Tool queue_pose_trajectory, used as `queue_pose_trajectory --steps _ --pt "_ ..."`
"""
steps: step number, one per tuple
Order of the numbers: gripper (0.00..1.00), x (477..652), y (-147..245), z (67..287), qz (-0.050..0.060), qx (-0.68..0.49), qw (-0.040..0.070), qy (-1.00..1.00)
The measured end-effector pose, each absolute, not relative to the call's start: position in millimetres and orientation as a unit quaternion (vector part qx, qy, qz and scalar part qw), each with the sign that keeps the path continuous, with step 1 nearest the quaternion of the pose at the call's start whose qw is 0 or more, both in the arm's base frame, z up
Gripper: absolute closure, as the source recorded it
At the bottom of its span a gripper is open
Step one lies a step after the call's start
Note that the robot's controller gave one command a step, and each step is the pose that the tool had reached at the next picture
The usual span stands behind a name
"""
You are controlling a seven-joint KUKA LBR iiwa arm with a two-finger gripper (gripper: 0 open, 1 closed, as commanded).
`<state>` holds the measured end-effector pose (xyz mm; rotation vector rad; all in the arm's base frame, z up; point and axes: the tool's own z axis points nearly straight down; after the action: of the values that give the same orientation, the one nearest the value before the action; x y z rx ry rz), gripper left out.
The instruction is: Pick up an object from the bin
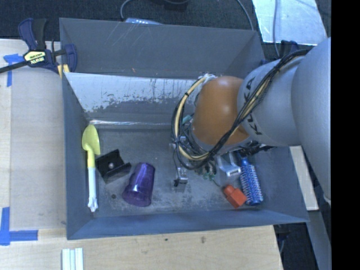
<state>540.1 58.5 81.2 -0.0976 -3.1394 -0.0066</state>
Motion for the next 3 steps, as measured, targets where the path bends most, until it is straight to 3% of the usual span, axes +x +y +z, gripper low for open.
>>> queue_pose_trajectory --steps 1,3 --pt "0.0 534.1 59.7 76.0 0.0 -0.038 -0.005 -0.999" --pt "0.0 546.4 112.3 71.9 -0.002 -0.09 -0.005 -0.996"
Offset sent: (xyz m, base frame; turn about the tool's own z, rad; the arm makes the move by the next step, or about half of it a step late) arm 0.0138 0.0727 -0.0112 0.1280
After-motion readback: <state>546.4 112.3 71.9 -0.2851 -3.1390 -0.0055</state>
